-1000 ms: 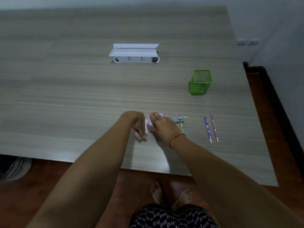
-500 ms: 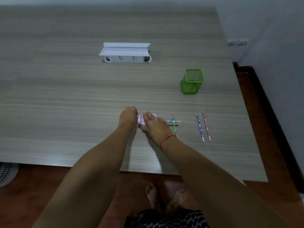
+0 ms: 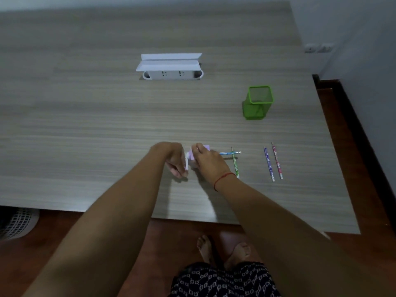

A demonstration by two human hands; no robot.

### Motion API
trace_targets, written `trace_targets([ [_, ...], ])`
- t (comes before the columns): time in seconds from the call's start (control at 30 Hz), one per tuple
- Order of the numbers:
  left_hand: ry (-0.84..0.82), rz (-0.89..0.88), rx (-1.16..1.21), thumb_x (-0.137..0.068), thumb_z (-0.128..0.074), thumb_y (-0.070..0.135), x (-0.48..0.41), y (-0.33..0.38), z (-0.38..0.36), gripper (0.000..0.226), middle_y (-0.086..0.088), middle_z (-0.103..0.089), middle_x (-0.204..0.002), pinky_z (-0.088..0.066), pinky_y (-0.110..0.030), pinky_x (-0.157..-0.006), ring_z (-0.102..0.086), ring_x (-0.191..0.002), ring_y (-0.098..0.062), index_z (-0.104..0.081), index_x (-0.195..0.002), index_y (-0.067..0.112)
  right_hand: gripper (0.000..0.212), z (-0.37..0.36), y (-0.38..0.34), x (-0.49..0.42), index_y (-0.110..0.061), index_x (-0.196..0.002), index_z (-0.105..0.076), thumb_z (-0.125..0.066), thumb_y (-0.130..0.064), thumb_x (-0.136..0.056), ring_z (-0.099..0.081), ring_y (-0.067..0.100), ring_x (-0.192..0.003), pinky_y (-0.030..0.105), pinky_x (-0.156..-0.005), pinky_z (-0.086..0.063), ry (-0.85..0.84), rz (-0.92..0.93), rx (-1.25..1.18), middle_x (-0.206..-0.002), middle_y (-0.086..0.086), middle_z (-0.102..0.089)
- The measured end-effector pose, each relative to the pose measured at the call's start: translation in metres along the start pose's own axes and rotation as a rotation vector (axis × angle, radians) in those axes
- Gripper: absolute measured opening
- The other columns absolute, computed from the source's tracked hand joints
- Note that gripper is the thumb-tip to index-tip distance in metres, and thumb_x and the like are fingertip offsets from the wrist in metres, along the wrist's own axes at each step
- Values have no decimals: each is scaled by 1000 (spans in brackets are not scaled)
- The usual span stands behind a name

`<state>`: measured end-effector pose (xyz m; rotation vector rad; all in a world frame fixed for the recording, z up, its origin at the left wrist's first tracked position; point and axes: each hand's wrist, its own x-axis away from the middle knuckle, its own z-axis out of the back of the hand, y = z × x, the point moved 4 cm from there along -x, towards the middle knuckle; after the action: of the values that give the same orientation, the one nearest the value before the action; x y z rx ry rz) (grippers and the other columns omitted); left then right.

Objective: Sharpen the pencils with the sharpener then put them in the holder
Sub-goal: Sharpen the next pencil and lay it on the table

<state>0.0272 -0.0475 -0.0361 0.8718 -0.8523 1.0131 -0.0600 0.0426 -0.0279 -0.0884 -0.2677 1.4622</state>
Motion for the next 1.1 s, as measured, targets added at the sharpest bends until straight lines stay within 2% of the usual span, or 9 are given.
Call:
trace_targets([
  [0.1,272,-28,98,-75,-75,4,-17,-3,-13,19,-3,-65,-46,-60,-27,-56,-66,-46,-14,-62,-61,6,46,0,2,-6,-6,-142,-36,-41,-15,-97,-59,38,-105,44,-86,-45,-80,-7,-7,-141,10,-43],
  [0.17,483,-57,67,-72,-75,5,-24,-2,-4,21,-19,-71,-69,-61,-38,-68,-72,-68,-28,-59,-58,6,47,0,2,-7,-6,-142,-34,-41,-15,-97,-59,37,-107,44,-87,-45,-60,-11,12,-141,10,-42],
  [0.27,647,-108,1,-67,-75,11,-29,0,10,21,-29,-70,-90,-56,-39,-77,-70,-87,-36,-69,-81,-4,49,-4,1,-6,-6,-143,-33,-43,-15,-96,-59,36,-107,43,-88,-46,-81,-14,-3,-141,10,-41],
  [0.6,777,-212,-26,-74,-71,12,-37,1,25,16,-31,-69,-80,-54,-39,-73,-69,-80,-37,-73,-80,-4,40,1,0,-11,-4,-134,-41,-43,-15,-96,-60,37,-104,43,-81,-47,-73,-35,5,-131,13,-48],
  [0.73,592,-212,-95,-75,-68,3,-18,8,53,12,-19,-73,-69,-57,-31,-71,-63,-45,-4,-76,-81,-4,39,3,-1,-10,-2,-135,-40,-41,-13,-97,-60,37,-105,43,-82,-48,-67,-24,7,-130,14,-49],
  [0.8,458,-194,-123,-74,-70,2,-3,12,67,8,-3,-70,-58,-55,-26,-69,-54,-37,2,-75,-80,-1,38,2,-2,-10,-2,-133,-43,-43,-11,-95,-61,37,-105,43,-80,-49,-53,-20,5,-128,14,-50],
  [0.87,247,-137,-95,-75,-72,0,11,17,69,4,2,-68,-48,-56,-21,-66,-61,-42,0,-73,-78,2,38,2,-2,-12,-5,-131,-43,-48,-14,-94,-61,35,-106,41,-80,-49,-65,-27,19,-128,12,-51],
  [0.97,-53,-27,-14,-78,-73,4,15,15,53,21,-6,-76,-70,-57,-21,-83,-72,-64,-8,-70,-97,-5,47,2,-3,-12,-6,-131,-42,-59,-21,-90,-58,34,-110,41,-82,-49,-107,-13,12,-129,10,-50],
  [1.1,-196,18,39,-76,-77,11,-3,-2,18,37,-14,-75,-95,-50,-26,-98,-74,-78,-13,-67,-108,-5,39,8,-1,-12,-7,-128,-46,-53,-19,-92,-55,34,-113,40,-84,-48,-78,10,-17,-127,10,-52],
])
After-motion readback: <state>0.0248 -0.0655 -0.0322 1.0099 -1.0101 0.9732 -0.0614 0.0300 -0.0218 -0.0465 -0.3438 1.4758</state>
